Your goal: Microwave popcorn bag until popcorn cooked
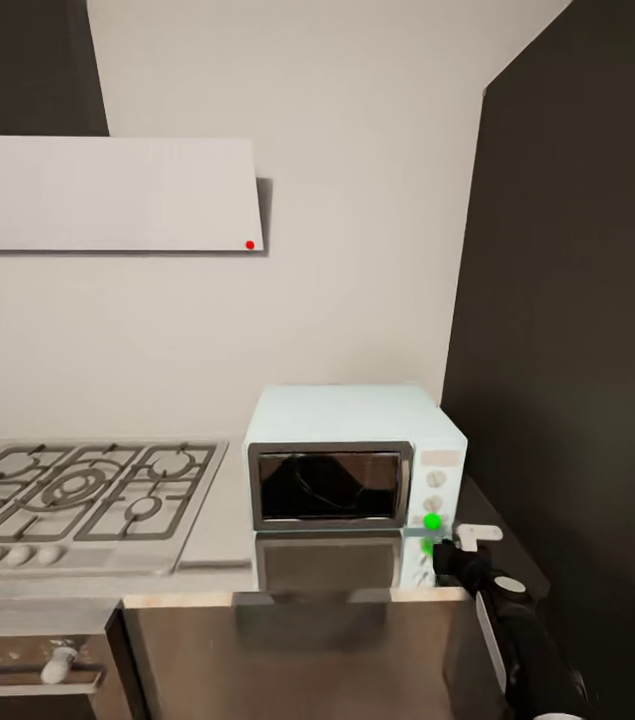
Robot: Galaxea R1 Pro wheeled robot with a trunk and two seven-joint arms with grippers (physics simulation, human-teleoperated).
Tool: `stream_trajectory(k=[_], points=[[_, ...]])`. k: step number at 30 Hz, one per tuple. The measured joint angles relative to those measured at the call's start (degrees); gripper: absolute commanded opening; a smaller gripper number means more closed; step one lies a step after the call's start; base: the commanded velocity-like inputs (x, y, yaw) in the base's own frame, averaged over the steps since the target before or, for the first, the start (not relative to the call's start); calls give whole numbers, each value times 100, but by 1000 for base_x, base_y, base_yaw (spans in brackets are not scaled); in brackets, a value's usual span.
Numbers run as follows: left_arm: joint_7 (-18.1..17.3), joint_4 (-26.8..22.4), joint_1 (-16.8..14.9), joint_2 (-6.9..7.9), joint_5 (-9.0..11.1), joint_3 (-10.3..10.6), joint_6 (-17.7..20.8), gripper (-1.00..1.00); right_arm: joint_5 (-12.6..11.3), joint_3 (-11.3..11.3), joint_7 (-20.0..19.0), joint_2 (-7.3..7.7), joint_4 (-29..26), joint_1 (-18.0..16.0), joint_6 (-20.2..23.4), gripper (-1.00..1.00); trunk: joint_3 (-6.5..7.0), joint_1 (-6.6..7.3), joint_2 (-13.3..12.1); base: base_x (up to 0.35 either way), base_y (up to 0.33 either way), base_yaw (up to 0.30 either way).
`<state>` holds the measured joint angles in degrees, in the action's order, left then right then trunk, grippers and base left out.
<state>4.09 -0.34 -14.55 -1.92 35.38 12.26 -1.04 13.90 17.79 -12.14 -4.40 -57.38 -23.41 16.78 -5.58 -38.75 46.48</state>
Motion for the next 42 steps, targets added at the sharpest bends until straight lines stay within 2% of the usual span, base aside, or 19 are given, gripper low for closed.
stream_trajectory(k=[7, 10, 15, 16, 19, 20, 21, 22, 24, 27, 28, 30, 32, 36, 42], points=[[0, 0, 0, -54, 0, 0, 0, 100, 7, -22, -22, -6, -414, 0, 88, -100, 0, 0, 0, -340, 0, 0], [-1, 0, 0, -61, 0, 0, -1, 100, 10, -9, -31, -9, -842, 14, 578, -100, 0, 0, 0, -339, 0, 0], [1, 0, 0, -62, 0, 0, 0, 100, -27, 11, -26, -12, -843, 39, 868, -100, 0, 0, 0, -339, 0, 0], [0, 0, 0, -63, 0, 0, -1, 100, -39, 25, -14, 13, -688, 76, 877, -100, -1, 0, 0, -340, 0, 0], [0, 0, 0, -62, 0, 0, -1, 100, -45, 31, 31, 274, 293, 99, 818, -100, -1, 0, -1, -339, 0, 0], [1, -1, 0, -61, 2, -1, 0, 100, -41, 40, 46, 423, 1031, 103, 645, -100, -1, 0, 0, -316, 0, 0], [0, -1, 0, -61, 3, 0, 0, 100, -27, 28, 58, 512, 1798, 106, 319, -100, -1, 0, -1, -292, 0, 0], [0, -1, 0, -61, 3, 0, 0, 100, -24, 16, 68, 558, 2272, 106, 12, -100, -1, 0, 0, -245, 0, 0], [-4, -1, 0, -55, 2, -1, -4, 100, -19, -32, 205, 699, 3669, 108, -970, -100, -2, 1, 0, -163, 0, 0], [-8, -1, 0, -48, 1, 5, -7, 100, -26, -56, 482, 791, 5065, 110, -1773, -100, -2, 3, 1, -39, 0, 0], [-7, -1, 0, -40, 1, 11, -8, 100, -38, -63, 532, 879, 5613, 86, -1974, -100, -2, 3, 1, -4, 0, 0], [-8, 3, 0, -33, -7, 21, -8, 100, -49, -57, 554, 946, 5847, 227, -2065, -100, -1, 4, 1, -2, 0, 0], [-9, 12, 0, -28, -45, 25, -3, 100, -50, -55, 563, 959, 5884, 660, -2112, -100, -1, 4, 1, 0, 0, 0], [-7, 27, 0, -48, -52, 33, 10, 100, -39, -56, 568, 909, 5898, 1282, -2432, -100, -2, 4, 1, 0, 0, 0], [-7, 34, 20, -66, -61, 38, 29, 100, -45, -53, 568, 911, 5899, 1372, -2472, -100, -1, 4, 1, 0, 0, 0]])
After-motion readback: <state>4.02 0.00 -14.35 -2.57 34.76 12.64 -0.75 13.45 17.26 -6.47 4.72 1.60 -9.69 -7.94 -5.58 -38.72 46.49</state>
